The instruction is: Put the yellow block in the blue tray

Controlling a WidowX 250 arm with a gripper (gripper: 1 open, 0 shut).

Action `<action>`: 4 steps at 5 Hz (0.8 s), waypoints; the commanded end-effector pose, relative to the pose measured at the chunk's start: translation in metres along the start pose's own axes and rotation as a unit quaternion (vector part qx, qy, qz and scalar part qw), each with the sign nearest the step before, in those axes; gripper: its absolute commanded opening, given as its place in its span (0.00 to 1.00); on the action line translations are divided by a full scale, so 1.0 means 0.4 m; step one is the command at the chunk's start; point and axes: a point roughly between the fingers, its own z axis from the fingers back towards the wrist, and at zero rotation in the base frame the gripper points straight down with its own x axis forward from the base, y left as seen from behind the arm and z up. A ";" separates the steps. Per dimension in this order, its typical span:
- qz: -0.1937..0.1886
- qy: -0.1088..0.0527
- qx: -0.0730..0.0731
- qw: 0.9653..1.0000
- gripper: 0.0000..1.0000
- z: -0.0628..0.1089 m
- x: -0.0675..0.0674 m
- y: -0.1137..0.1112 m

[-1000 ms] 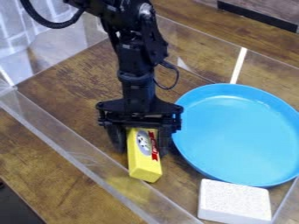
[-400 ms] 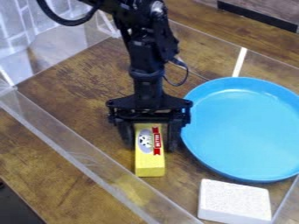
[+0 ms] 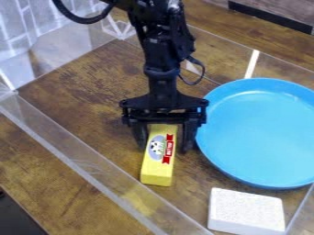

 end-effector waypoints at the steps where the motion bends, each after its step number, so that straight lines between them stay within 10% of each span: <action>1: -0.003 -0.011 -0.009 1.000 0.00 0.016 0.022 -0.017; 4: 0.036 -0.028 -0.009 0.999 0.00 0.065 -0.009 -0.010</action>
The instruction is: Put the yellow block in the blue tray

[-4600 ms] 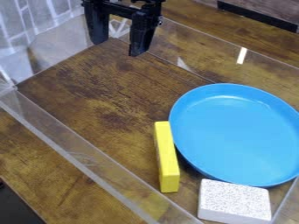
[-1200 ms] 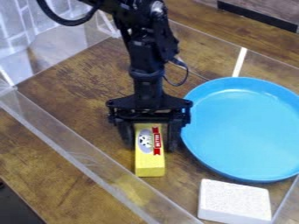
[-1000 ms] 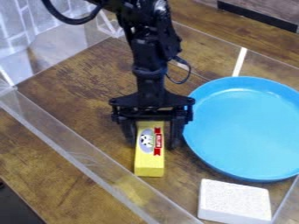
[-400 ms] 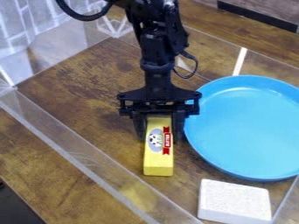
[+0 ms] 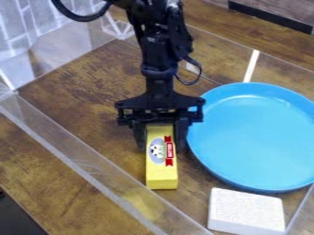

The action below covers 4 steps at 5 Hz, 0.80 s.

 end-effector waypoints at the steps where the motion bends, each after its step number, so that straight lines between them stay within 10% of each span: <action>1: -0.041 -0.021 -0.020 0.999 0.00 0.037 -0.007 -0.032; 4: -0.056 -0.028 -0.019 0.998 0.00 0.018 -0.029 -0.043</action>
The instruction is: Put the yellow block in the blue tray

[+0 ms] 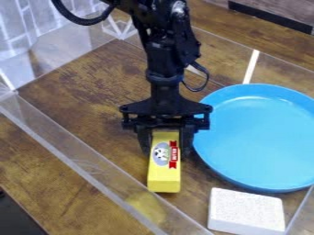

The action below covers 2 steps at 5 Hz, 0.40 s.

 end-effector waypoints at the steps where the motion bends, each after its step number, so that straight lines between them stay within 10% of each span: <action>1: -0.001 -0.023 -0.014 1.000 0.00 0.024 0.002 -0.024; 2: -0.006 -0.024 -0.012 1.000 1.00 0.034 -0.003 -0.036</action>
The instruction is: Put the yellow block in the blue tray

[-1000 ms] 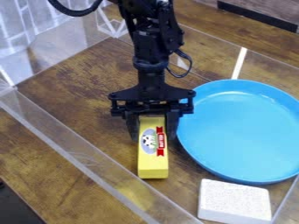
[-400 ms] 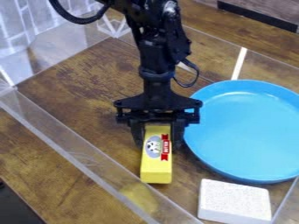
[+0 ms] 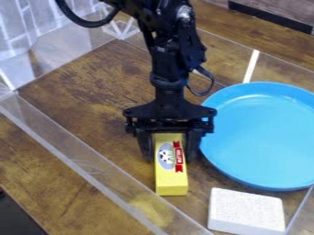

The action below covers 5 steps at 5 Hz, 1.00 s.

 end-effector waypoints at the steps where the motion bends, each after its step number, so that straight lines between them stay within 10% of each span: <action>1: -0.008 -0.020 -0.016 1.000 1.00 0.029 0.006 -0.037; 5: 0.050 -0.017 -0.005 0.999 1.00 0.037 -0.004 -0.014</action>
